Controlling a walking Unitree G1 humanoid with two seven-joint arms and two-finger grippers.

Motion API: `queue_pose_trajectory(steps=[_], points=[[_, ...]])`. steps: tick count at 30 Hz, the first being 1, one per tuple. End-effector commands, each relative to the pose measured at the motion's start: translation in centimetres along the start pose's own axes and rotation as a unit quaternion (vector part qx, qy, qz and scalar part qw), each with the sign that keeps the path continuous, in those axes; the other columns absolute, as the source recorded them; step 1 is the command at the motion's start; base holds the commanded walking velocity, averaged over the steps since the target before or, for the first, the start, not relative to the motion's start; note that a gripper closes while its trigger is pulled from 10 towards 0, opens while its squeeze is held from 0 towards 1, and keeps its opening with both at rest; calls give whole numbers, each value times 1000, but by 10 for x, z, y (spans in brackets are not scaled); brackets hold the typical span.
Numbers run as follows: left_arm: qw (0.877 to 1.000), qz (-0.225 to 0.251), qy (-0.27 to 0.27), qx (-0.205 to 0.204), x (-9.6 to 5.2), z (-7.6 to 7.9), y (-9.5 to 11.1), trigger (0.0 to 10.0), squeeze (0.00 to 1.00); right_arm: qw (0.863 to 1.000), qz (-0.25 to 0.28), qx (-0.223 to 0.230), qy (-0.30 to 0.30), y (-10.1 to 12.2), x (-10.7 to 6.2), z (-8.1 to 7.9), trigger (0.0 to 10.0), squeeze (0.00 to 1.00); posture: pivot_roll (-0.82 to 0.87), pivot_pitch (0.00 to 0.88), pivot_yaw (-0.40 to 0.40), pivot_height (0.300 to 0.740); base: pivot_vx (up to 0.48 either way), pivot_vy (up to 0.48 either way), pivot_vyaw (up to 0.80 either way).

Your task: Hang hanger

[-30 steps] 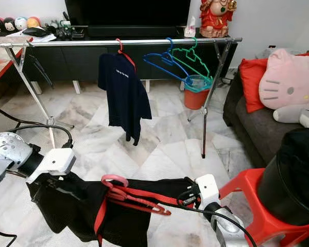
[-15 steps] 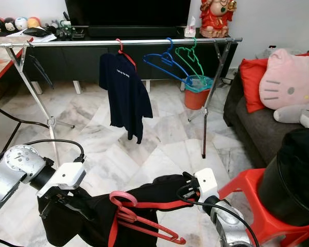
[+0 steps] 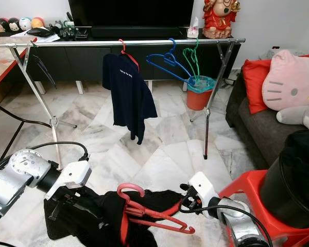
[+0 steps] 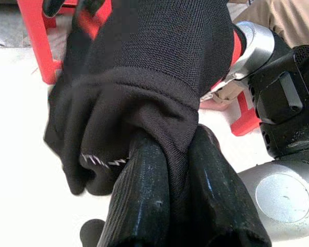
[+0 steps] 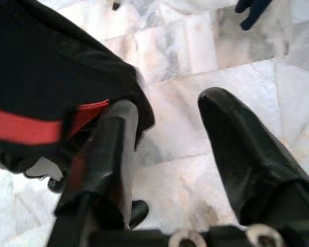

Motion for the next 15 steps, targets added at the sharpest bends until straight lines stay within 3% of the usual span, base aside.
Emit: queue_pose_trajectory(steps=[1,6,7,10,11,13,14,15], points=[[1000,14,2,15,-5,3,9,10000,0,1000,-13,-20,20,3,-5,4,10000,1000,-127,0,-41,740,0,0,0],[1000,14,5,10,-5,2,8,10000,0,999,-20,-39,20,5,-14,12,10000,1000,-127,0,-35,740,0,0,0],[1000,15,13,5,-5,1,7,10000,0,999,-5,-44,-6,12,-18,23,10000,0,-129,0,-33,740,0,0,0],[1000,16,20,2,-6,-1,6,10000,0,998,5,-51,-27,17,-23,31,10000,0,-129,0,-29,740,0,0,0],[999,17,33,-3,-5,-5,5,10000,0,995,20,-63,-74,29,-35,51,10000,0,-130,0,-21,740,0,0,0],[999,19,41,-7,-4,-7,4,10000,0,987,30,-80,-135,41,-49,73,10000,0,-137,0,-16,740,0,0,0],[998,26,52,-12,-3,-10,4,10000,0,978,47,-80,-186,53,-61,92,10000,0,-140,0,-13,740,0,0,0],[998,26,52,-12,-3,-10,4,10000,0,978,47,-80,-186,53,-61,92,10000,0,-140,0,-13,740,0,0,0]])
Point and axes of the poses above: a point about 5 cm out from each wrist's last joint towards the gripper, its own x axis pointing out of the wrist towards the gripper, its own y axis along the axis of the wrist's last joint, z = x × y, the point moved 3 cm from there along x, pointing out of the wrist towards the gripper, and after that the axes turned 9 degrees about -x, right-handed, at the moved point
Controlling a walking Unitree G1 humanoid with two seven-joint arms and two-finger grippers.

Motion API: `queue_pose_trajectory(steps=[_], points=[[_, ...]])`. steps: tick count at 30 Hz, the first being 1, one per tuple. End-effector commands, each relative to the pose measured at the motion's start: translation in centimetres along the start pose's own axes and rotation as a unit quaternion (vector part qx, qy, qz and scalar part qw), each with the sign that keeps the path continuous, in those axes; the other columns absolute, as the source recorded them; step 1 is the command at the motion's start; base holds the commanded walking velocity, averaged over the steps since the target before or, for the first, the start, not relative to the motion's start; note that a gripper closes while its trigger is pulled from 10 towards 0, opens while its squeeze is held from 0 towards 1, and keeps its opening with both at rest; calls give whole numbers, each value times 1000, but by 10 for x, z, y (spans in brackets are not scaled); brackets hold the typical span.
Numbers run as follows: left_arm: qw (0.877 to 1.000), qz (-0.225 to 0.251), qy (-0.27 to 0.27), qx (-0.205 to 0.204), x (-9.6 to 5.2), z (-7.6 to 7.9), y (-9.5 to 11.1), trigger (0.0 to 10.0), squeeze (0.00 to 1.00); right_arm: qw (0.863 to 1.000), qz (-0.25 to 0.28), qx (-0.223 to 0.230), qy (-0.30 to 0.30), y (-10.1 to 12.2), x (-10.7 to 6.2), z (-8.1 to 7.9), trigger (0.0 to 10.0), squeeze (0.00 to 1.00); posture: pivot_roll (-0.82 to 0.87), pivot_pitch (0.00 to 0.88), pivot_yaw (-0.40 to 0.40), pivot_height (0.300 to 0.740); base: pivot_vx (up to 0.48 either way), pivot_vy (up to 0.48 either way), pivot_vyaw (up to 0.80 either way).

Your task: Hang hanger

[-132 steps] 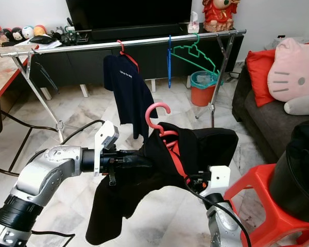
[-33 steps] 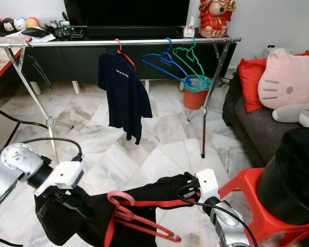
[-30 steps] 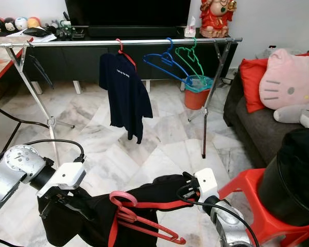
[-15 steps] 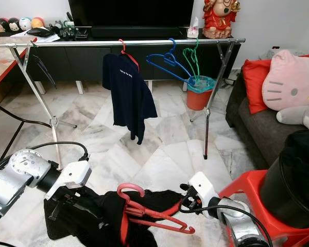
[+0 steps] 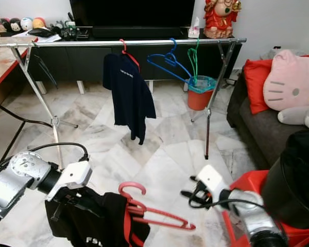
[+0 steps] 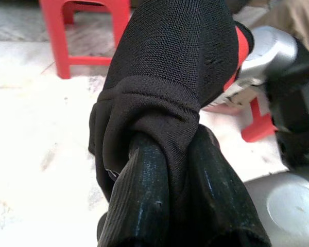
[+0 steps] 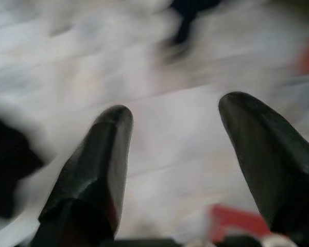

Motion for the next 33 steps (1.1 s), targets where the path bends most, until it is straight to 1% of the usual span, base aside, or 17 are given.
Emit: queue_pose_trajectory(steps=[1,3,4,5,6,7,8,10,12,14,15,19,24,27,33], points=[[999,16,33,3,-4,-10,6,10000,0,997,68,11,-38,28,-7,24,10000,0,-141,0,-12,740,0,0,0],[998,19,57,-2,-2,-17,6,10000,0,993,118,23,-9,45,-9,20,10000,0,-137,0,-8,740,0,0,0],[998,19,57,-2,-2,-17,6,10000,0,993,118,23,-9,45,-9,20,10000,0,-137,0,-8,740,0,0,0],[997,26,72,-5,-1,-21,7,10000,0,990,136,18,18,52,-10,14,10000,0,-138,0,-6,740,0,0,0],[996,35,83,-7,0,-24,10,10000,0,989,142,10,41,55,-10,7,10000,0,-138,0,-6,740,0,0,0],[996,35,83,-7,0,-24,10,10000,0,989,142,10,41,55,-10,7,10000,0,-138,0,-6,740,0,0,0],[993,52,105,-12,3,-30,16,10000,0,984,145,3,101,57,-9,-10,10000,0,-133,0,-5,740,0,0,0],[992,60,113,-14,4,-33,19,10000,0,981,146,1,130,57,-8,-19,10000,0,-131,0,-5,740,0,0,0],[991,67,114,-13,6,-34,23,10000,0,976,142,-10,165,55,-9,-30,10000,0,-130,0,-5,740,0,0,0],[990,76,119,-9,8,-37,29,10000,0,968,136,-22,208,52,-12,-41,10000,0,-129,0,-2,740,0,0,0],[990,81,120,-5,10,-39,34,10000,0,961,138,-19,238,53,-17,-46,10000,0,-129,0,1,740,0,0,0],[991,80,110,1,12,-39,38,10000,0,956,133,-28,261,53,-22,-47,10000,0,-136,0,3,740,0,0,0],[992,71,102,7,14,-38,38,10000,0,955,122,-35,267,51,-28,-38,10000,0,-137,0,0,740,0,0,0],[993,62,96,11,16,-37,37,10000,0,953,120,-52,273,53,-33,-34,10000,0,-139,0,-4,740,0,0,0],[995,42,85,22,20,-35,33,10000,0,937,143,-77,308,66,-38,-37,10000,0,-136,0,-19,740,0,0,0]])
Point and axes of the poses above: a point about 5 cm out from each wrist's last joint towards the gripper, its own x axis pointing out of the wrist towards the gripper, its own y axis along the axis of the wrist's last joint, z = x × y, the point moved 3 cm from there along x, pointing out of the wrist towards the gripper, and after that the axes turned 9 degrees about -x, right-handed, at the moved point
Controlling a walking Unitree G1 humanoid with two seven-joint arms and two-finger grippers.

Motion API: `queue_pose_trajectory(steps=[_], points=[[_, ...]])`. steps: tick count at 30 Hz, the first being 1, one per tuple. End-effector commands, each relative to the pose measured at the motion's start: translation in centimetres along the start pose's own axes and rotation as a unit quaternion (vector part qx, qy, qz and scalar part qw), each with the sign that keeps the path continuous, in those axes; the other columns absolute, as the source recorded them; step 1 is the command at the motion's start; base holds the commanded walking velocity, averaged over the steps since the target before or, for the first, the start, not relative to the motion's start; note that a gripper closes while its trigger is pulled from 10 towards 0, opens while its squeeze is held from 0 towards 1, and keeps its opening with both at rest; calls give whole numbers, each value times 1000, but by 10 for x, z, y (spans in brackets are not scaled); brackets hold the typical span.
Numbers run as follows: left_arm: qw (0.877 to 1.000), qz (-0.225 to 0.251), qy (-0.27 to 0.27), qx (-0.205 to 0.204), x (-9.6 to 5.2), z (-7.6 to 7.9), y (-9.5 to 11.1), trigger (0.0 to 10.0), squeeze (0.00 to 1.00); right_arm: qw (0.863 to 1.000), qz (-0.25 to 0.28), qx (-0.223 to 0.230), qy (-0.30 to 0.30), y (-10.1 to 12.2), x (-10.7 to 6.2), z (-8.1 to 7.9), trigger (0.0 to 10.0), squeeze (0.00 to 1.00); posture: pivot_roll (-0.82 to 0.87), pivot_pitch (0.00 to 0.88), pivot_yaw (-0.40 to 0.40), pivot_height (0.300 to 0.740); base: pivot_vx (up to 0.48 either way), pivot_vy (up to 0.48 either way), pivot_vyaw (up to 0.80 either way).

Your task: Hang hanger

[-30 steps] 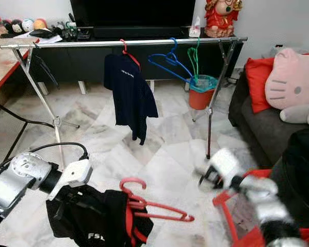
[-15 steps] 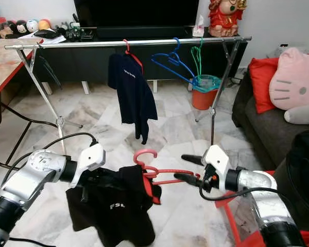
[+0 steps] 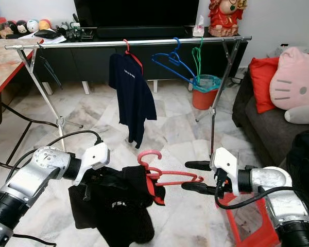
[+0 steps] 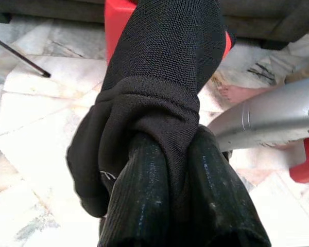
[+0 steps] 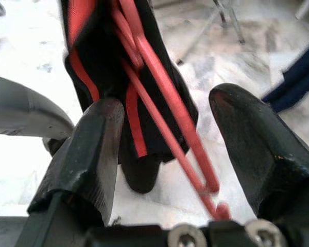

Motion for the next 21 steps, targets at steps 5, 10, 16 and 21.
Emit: queue_pose_trajectory(steps=[5,10,16,21], points=[[999,-4,-10,34,2,1,11,10000,0,998,13,-29,46,12,10,-5,10000,0,-134,0,-24,740,0,0,0],[999,-6,-14,39,2,1,13,10000,0,997,15,-23,75,12,17,-11,10000,0,-131,0,-30,740,0,0,0],[998,2,-20,53,2,2,24,10000,0,994,-9,-48,93,7,33,-15,10000,0,-124,0,-41,740,0,0,0],[998,6,-21,59,2,2,28,10000,0,994,-19,-60,87,3,41,-15,10000,0,-119,0,-48,740,0,0,0]])
Point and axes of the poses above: a point about 5 cm out from each wrist's last joint towards the gripper, its own x axis pointing out of the wrist towards the gripper, its own y axis along the axis of the wrist's last joint, z = x × y, the point moved 3 cm from there along x, pointing out of the wrist towards the gripper, and after that the axes turned 9 degrees about -x, right-handed, at the moved point
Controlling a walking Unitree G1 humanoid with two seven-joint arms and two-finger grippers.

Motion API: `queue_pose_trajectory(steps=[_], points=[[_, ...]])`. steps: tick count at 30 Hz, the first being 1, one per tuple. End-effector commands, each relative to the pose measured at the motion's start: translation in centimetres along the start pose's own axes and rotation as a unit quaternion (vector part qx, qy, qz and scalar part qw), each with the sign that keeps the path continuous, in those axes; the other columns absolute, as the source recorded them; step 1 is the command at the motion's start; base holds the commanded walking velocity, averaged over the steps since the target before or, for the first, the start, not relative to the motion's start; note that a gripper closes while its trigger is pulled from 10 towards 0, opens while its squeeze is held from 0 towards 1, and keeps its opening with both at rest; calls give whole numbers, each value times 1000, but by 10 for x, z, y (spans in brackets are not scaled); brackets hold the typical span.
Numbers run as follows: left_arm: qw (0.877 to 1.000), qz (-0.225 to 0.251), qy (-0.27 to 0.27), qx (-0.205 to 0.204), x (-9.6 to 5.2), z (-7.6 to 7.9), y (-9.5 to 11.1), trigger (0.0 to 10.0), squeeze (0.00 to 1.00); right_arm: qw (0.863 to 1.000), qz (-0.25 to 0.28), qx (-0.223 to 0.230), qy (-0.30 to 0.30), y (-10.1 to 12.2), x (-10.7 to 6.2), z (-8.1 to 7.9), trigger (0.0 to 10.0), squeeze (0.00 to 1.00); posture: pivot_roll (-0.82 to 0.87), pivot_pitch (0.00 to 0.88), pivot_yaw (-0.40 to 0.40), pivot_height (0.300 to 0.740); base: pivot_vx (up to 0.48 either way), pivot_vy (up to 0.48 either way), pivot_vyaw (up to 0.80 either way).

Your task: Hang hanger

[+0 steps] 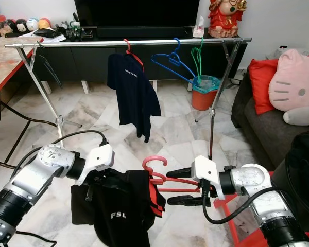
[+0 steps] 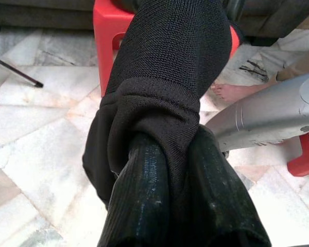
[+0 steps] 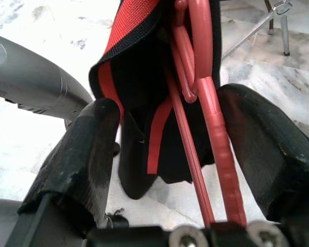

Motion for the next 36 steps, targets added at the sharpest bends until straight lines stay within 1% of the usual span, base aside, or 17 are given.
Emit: queue_pose_trajectory(steps=[1,4,7,11,17,18,19,29,30,32,33,34,36], points=[[999,10,-1,35,-3,-1,17,10000,0,1000,-7,-9,0,-1,3,1,10000,0,-119,0,-48,740,0,0,0],[999,12,0,36,-3,-1,20,10000,0,1000,-16,-12,2,-5,6,-1,10000,0,-115,0,-48,740,0,0,0],[999,12,-2,38,-3,-1,21,10000,0,999,-19,-19,-19,-7,8,4,10000,0,-117,0,-46,740,0,0,0],[999,12,-2,38,-3,-1,22,10000,0,999,-17,-20,-22,-6,8,5,10000,0,-117,0,-46,740,0,0,0],[999,12,-4,38,-2,0,21,10000,0,998,-13,-32,-43,-4,9,12,10000,0,-117,0,-44,740,0,0,0],[999,12,-5,37,-2,0,21,10000,0,998,-6,-37,-59,-1,9,17,10000,0,-116,0,-43,740,0,0,0],[999,11,-5,37,-2,0,21,10000,0,997,-2,-38,-63,0,9,19,10000,0,-116,0,-43,740,0,0,0],[999,12,-3,37,-2,-1,21,10000,0,997,5,-47,-63,4,12,22,9961,0,-114,0,-45,740,0,0,0],[999,12,-3,37,-2,-1,22,10000,0,997,5,-47,-60,4,13,22,8902,0,-114,0,-45,740,0,0,0],[999,12,-3,37,-2,-1,22,10000,0,997,5,-46,-57,4,13,22,8902,0,-114,0,-45,740,0,0,0],[999,12,-3,37,-2,-1,22,10000,0,997,4,-47,-54,4,13,21,471,0,-114,0,-45,740,0,0,0],[999,12,-3,36,-2,-1,22,10000,0,998,3,-47,-52,3,14,21,0,0,-113,0,-48,740,0,0,0],[999,12,-3,36,-2,-1,22,10000,0,998,3,-46,-51,3,14,21,0,0,-113,0,-48,740,0,0,0]])
Point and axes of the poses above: a point about 5 cm out from each wrist's last joint towards the gripper, its own x axis pointing out of the wrist towards the gripper, its own y axis along the axis of the wrist's last joint, z = x × y, the point moved 3 cm from there along x, pointing out of the wrist towards the gripper, and after that the axes turned 9 degrees about -x, right-handed, at the moved point
